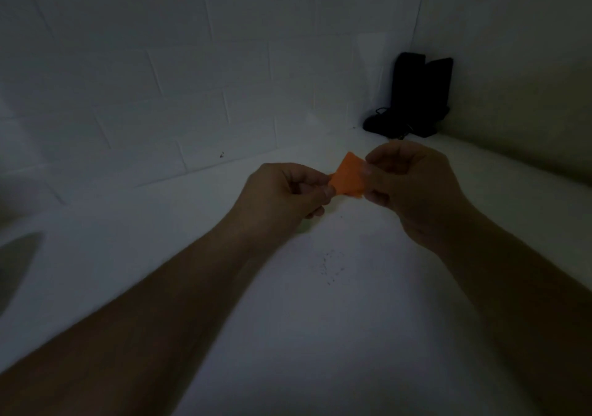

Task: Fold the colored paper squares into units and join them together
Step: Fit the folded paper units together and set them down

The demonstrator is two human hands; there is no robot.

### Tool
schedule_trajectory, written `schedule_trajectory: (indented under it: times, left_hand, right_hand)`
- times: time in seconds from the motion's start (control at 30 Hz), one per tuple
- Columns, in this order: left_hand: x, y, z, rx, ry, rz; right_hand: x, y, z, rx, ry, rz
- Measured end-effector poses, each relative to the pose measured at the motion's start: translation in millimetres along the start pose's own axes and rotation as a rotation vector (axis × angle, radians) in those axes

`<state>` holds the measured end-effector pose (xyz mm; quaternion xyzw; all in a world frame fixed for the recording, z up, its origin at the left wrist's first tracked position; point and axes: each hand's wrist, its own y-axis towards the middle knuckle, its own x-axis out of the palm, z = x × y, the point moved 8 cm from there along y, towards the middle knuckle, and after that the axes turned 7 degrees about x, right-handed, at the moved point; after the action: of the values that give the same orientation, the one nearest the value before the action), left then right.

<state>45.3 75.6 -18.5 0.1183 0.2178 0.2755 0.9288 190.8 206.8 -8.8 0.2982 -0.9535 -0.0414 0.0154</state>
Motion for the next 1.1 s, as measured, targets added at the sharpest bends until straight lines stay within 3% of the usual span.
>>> schedule_trajectory:
  times: [0.27, 0.43, 0.7, 0.93, 1.1]
  left_hand:
    - [1, 1, 0, 0.0, -0.001, -0.014]
    - [0, 0, -4, 0.001, 0.042, 0.003]
    - [8, -2, 6, 0.084, 0.041, -0.061]
    - [12, -1, -2, -0.024, -0.147, -0.027]
    - [8, -1, -4, -0.029, -0.092, -0.009]
  right_hand:
    - [-1, 1, 1, -0.011, -0.008, -0.009]
    - [0, 0, -2, -0.095, -0.139, 0.03]
    - [2, 2, 2, -0.058, -0.006, 0.015]
    - [-1, 4, 1, -0.082, 0.002, 0.038]
    - [6, 2, 2, -0.135, -0.111, 0.031]
